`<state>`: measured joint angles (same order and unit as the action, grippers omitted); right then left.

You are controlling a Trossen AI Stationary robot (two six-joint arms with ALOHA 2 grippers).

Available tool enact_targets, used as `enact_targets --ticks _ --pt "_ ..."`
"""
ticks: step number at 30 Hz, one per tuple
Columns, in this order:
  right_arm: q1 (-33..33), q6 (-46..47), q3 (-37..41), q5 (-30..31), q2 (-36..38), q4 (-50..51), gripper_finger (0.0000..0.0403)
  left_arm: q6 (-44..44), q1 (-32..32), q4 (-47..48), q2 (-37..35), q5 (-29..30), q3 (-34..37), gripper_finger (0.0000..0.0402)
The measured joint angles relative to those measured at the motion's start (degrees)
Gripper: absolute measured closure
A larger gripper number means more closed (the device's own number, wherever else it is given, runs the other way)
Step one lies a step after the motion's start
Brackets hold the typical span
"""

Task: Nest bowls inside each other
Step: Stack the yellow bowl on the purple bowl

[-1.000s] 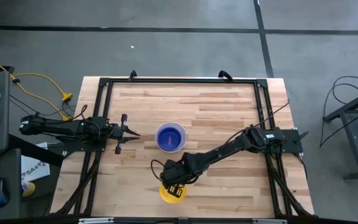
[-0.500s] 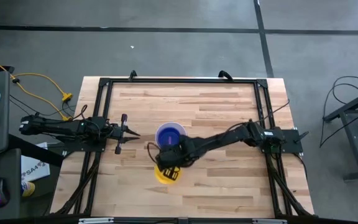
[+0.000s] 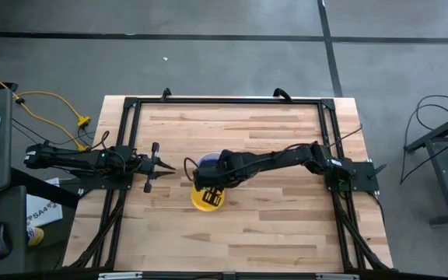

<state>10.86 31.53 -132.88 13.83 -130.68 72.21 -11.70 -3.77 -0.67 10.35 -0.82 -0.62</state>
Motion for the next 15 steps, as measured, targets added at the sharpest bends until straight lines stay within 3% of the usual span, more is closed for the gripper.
enact_targets --ticks 15 --pt "-7.41 -5.05 0.02 1.29 1.45 0.11 0.0399 0.01 0.0 0.0 0.02 0.01 0.0 0.035"
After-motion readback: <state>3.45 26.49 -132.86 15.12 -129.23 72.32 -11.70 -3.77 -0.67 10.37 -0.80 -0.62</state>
